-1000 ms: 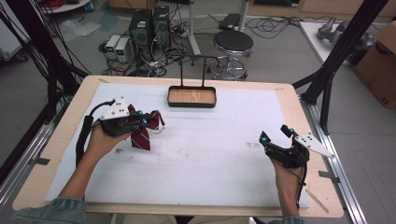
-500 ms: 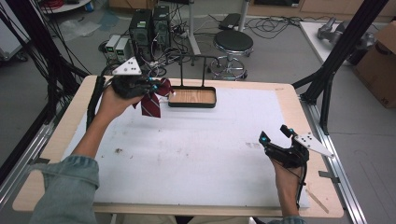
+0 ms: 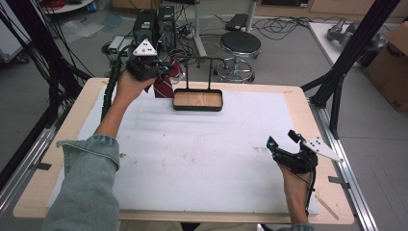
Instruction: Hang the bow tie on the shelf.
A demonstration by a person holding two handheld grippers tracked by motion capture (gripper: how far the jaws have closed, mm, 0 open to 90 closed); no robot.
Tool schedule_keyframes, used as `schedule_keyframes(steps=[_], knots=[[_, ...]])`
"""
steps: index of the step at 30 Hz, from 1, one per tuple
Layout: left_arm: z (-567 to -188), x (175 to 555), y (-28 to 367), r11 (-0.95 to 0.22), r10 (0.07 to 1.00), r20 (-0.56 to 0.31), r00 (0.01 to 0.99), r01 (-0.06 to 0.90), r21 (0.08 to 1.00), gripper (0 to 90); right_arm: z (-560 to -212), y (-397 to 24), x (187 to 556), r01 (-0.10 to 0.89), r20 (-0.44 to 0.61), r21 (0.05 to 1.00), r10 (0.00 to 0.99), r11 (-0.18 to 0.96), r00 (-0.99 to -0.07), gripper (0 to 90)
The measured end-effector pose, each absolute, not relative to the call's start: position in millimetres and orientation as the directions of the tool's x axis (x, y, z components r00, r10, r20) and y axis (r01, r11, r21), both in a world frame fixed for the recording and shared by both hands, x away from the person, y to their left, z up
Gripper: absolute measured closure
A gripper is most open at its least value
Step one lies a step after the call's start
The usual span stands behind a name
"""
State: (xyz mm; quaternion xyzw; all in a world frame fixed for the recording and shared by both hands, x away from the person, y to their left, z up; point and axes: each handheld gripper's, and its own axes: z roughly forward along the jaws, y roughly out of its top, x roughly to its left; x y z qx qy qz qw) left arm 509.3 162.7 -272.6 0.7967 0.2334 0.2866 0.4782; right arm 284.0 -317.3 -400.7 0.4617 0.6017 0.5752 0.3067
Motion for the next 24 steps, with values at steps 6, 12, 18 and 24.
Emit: schedule_keyframes(steps=[6,12,18,24], knots=[[-275.0,529.1,167.7,-0.377,0.726,0.193,0.660,0.146,0.914,84.0,-402.7,-315.7,285.2,0.204,0.162,0.975,0.906,-0.086,-0.390,11.4],[-288.8,545.8,172.2,-0.366,0.772,0.161,0.616,0.224,0.903,83.1,-403.7,-316.9,285.3,0.211,0.162,0.974,0.907,-0.083,-0.390,11.3],[-307.9,552.8,169.5,-0.396,0.775,0.154,0.613,0.281,0.874,81.5,-404.3,-317.6,284.5,0.218,0.175,0.971,0.907,-0.095,-0.384,11.4],[-322.3,555.5,164.0,-0.407,0.770,0.141,0.622,0.309,0.860,80.5,-404.5,-317.6,285.0,0.212,0.164,0.974,0.907,-0.085,-0.388,11.4]])
